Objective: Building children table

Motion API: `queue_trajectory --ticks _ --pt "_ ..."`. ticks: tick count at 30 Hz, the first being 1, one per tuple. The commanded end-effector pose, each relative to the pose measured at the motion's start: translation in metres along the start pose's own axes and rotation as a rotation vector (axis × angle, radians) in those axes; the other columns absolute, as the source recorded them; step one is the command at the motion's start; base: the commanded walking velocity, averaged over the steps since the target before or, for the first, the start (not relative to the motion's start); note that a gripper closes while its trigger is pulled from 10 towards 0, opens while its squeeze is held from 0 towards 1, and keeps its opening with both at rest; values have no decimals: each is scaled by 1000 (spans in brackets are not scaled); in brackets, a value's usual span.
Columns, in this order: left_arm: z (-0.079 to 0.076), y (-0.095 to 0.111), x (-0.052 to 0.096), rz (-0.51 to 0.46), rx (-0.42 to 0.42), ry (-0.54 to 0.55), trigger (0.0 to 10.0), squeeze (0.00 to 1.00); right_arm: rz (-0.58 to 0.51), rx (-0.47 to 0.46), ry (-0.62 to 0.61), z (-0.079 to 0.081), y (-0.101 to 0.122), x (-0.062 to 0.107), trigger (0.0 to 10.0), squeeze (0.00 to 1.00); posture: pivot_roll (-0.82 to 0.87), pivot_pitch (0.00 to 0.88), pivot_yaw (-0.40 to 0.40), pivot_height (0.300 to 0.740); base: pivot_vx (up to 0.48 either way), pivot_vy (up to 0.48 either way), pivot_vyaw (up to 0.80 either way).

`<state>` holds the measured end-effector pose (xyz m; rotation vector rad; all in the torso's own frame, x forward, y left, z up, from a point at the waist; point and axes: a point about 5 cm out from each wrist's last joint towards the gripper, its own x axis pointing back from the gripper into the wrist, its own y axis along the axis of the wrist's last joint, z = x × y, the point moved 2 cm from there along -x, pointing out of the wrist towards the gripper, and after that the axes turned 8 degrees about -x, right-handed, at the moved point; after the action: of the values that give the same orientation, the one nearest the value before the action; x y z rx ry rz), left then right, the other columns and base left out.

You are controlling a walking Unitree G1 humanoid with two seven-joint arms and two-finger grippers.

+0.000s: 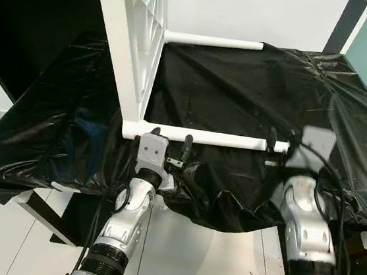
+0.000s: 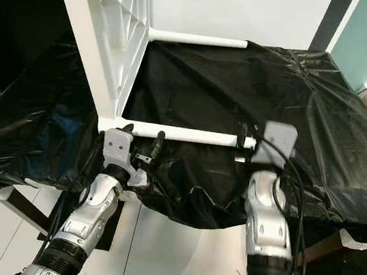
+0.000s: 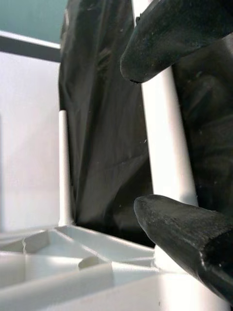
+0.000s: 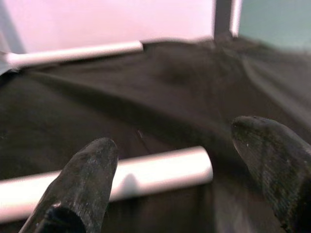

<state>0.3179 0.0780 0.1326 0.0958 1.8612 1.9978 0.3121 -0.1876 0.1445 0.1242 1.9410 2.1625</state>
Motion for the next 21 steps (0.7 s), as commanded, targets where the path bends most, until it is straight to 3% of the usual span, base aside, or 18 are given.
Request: queue_trajectory --ticks 1,4,21 --pt "-4 0 2 -2 24 -67 10000 0 9 -22 -13 -1 -2 3 10000 0 -22 11 11 740 0 0 0" --pt "-5 0 1 -7 33 -81 10000 0 24 -6 -20 1 -9 9 10000 0 -37 6 20 740 0 0 0" --pt "-14 0 -6 7 15 -111 10000 0 -43 32 -1 -1 7 7 10000 0 -57 5 19 740 0 0 0"
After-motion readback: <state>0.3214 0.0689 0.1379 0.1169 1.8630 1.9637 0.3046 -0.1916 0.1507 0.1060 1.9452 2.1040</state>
